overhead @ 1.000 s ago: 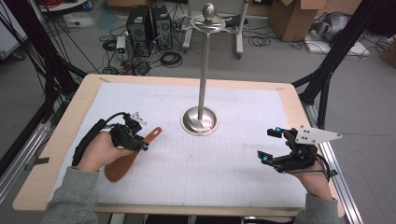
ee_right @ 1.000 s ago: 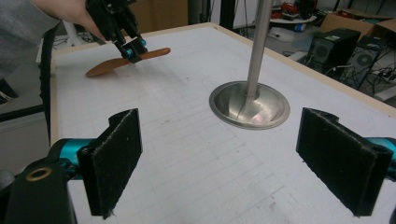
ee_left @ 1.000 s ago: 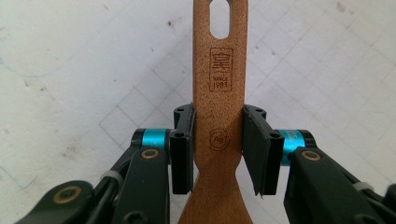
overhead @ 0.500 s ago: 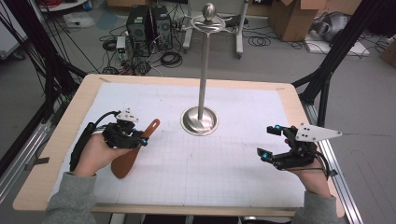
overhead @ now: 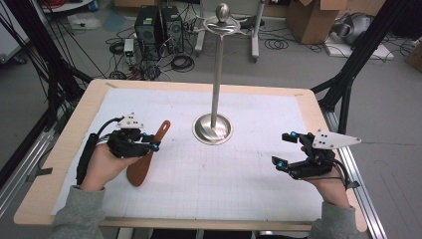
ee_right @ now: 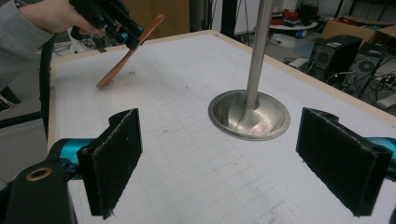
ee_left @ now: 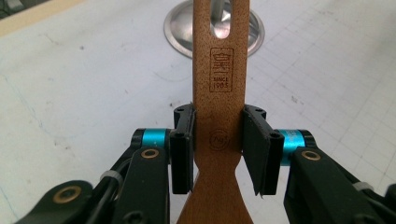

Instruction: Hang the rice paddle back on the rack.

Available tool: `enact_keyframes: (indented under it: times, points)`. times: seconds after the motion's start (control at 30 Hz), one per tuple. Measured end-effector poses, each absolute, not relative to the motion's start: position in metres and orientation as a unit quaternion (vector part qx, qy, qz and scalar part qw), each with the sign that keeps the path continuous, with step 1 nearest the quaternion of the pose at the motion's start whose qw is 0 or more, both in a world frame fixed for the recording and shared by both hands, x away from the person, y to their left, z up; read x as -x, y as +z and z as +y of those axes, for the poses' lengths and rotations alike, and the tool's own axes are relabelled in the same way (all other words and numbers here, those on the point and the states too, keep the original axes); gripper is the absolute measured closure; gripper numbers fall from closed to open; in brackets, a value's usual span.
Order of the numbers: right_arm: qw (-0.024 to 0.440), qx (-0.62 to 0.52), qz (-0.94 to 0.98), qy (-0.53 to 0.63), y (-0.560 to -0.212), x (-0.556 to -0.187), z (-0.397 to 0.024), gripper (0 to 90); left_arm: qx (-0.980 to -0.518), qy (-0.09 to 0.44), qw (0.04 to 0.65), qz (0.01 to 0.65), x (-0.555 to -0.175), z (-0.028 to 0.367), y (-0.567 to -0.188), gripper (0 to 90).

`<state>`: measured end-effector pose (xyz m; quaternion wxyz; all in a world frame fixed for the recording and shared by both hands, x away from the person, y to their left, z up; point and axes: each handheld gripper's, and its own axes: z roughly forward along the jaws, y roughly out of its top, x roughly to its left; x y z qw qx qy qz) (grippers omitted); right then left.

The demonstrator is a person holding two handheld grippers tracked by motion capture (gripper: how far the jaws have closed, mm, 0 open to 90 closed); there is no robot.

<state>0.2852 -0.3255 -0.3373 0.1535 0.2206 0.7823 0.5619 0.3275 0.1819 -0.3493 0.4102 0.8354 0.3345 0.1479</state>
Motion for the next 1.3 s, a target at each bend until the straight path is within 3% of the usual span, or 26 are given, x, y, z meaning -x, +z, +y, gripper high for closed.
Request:
enact_keyframes:
  times: [0.63, 0.77, 1.3]
  points:
    - [0.155, -0.223, 0.782, 0.561, -0.337, -0.284, -0.327, 13.2, -0.789, 0.169, 0.496, 0.322, -0.327, 0.181, -0.334, 65.5]
    - [0.157, -0.222, 0.781, 0.563, -0.336, -0.284, -0.328, 13.3, -0.786, 0.141, 0.515, 0.312, -0.33, 0.182, -0.329, 65.4]
    - [0.159, -0.221, 0.78, 0.564, -0.336, -0.284, -0.326, 13.4, -0.781, 0.157, 0.527, 0.296, -0.334, 0.184, -0.29, 65.5]
